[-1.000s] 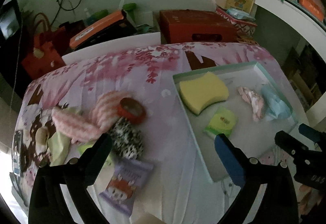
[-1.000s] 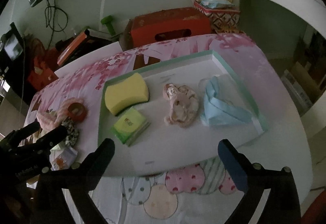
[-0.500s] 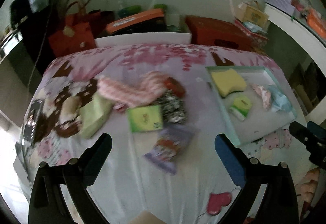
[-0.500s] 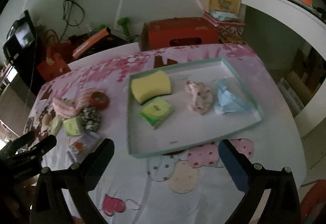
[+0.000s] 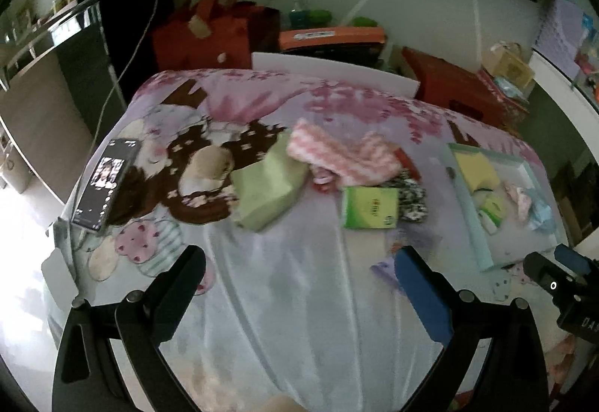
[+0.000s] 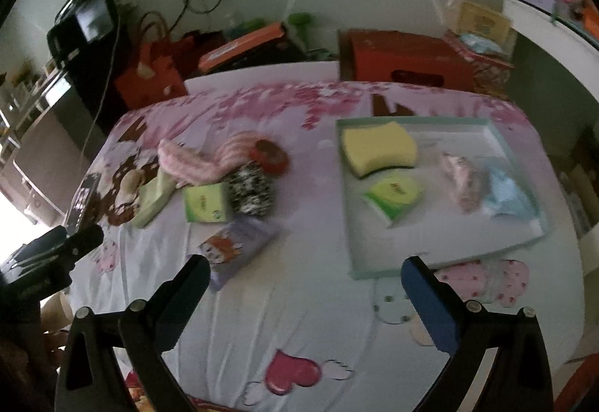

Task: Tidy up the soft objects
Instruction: 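Withdraw both tools from the tray back toward the pile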

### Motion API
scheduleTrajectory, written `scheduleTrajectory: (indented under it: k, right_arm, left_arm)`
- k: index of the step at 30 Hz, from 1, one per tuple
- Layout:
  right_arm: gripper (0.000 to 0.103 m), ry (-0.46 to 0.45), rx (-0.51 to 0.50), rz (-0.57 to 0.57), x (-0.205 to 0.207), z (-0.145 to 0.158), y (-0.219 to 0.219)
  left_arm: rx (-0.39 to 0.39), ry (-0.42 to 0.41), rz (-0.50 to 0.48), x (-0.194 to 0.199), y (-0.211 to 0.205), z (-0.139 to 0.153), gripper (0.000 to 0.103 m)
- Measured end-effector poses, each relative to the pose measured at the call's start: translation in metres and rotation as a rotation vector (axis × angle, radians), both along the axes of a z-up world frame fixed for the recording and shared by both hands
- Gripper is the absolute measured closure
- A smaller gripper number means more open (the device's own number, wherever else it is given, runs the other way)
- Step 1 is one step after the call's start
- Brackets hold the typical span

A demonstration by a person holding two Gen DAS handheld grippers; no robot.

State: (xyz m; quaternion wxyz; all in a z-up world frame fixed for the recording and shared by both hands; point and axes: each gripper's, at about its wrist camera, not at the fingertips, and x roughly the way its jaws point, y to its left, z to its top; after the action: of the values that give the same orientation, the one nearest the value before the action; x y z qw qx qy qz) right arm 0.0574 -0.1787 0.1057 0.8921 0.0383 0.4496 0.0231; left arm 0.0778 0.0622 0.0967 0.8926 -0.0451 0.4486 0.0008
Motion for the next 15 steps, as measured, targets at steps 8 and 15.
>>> scheduleTrajectory:
  k: [8, 15]
  right_arm:
    - [0.000, 0.057, 0.008, 0.045, 0.024, -0.025, 0.034]
    - [0.000, 0.119, 0.014, 0.060, 0.049, -0.053, 0.054]
  left_arm:
    - [-0.024, 0.028, 0.036, 0.010, 0.032, -0.019, 0.002]
    - [-0.029, 0.037, 0.027, 0.027, 0.046, -0.041, 0.002]
